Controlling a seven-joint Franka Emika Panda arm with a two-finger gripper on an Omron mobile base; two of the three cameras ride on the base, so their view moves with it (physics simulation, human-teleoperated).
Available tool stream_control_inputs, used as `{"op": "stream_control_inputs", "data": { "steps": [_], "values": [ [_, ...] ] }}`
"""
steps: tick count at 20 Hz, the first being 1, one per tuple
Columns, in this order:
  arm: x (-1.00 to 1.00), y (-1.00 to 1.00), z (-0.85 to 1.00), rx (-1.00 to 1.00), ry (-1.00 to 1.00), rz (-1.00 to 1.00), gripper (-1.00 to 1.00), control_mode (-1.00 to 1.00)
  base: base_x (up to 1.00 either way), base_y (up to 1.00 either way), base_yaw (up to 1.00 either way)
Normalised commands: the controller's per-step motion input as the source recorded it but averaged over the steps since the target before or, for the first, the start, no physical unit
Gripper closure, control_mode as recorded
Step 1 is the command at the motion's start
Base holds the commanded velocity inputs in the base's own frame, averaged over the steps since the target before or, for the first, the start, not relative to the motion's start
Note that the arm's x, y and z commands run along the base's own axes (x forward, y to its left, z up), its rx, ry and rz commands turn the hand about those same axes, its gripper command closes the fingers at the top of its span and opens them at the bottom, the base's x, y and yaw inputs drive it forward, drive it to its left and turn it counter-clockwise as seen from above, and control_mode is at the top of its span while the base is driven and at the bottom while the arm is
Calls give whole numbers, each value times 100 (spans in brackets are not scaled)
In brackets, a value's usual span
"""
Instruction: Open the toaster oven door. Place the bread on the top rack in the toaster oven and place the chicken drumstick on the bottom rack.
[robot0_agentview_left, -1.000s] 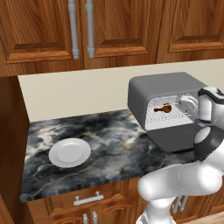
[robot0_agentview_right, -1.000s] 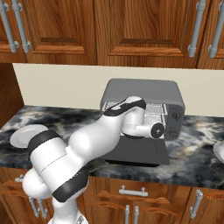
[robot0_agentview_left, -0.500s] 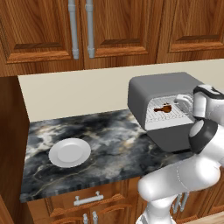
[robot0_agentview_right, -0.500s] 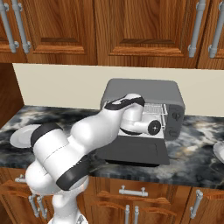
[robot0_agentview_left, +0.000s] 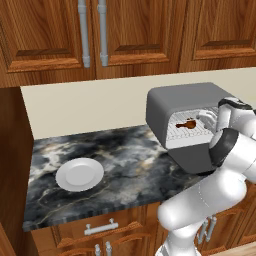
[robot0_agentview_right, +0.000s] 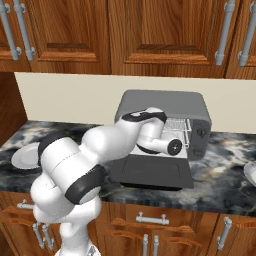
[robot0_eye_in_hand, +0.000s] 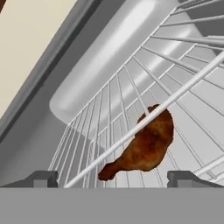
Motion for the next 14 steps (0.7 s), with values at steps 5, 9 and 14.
{"op": "stream_control_inputs", "data": {
  "steps": [5, 9, 14],
  "values": [
    [10, -2, 0, 3, 0, 0, -100, -100, 0, 0, 0],
    [13, -2, 0, 3, 0, 0, -100, -100, 0, 0, 0],
    [18, 0, -2, 0, 0, 0, -100, -100, 0, 0, 0]
  ]
}}
